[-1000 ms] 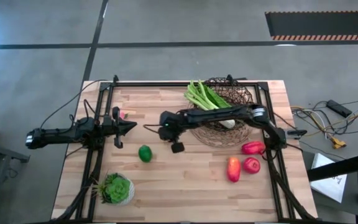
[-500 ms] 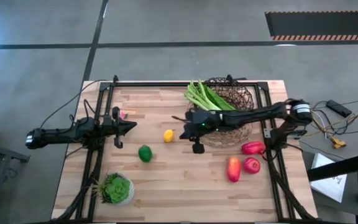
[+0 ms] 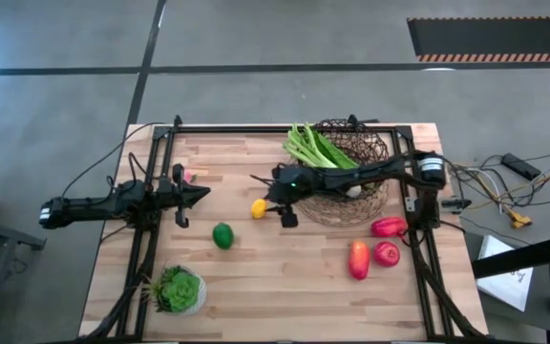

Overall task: Build produce basket
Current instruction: Put the yellow lemon into the wire basket

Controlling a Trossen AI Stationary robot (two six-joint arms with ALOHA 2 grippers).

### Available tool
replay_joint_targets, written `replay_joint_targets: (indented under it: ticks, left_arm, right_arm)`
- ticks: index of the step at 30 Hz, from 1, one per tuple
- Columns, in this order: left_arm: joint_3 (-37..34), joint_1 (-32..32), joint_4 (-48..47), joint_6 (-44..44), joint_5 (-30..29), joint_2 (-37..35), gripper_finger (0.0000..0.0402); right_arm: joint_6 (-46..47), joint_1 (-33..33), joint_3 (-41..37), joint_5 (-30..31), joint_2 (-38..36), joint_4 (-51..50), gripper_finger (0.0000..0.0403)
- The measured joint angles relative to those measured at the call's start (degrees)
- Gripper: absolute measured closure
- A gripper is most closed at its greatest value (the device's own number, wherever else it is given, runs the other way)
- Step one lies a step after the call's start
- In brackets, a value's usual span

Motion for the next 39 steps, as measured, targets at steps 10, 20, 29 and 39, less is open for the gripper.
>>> replay_joint_targets:
  ticks: [10, 20, 29, 39]
  left_arm:
    - [0.0, 0.0, -0.03, 0.0, 0.0, 0.07, 0.0402]
    - [0.0, -0.02, -0.01, -0.01, 0.0, 0.12, 0.0402]
    - [0.0, -0.02, -0.01, 0.0, 0.0, 0.12, 0.0402]
    - [0.0, -0.02, -0.01, -0.01, 0.0, 0.12, 0.0402]
  right_arm:
    - [-10.97, -1.03, 20.3, -2.78, 14.67, -21.47, 0.0077]
    - [-10.81, -0.9, 29.71, -2.97, 22.11, -29.57, 0.0118]
    - [-8.03, 0.4, 29.53, -2.33, 20.43, -33.97, 0.025]
    - [-7.11, 4.03, 25.11, -2.41, 12.44, -33.84, 0.025]
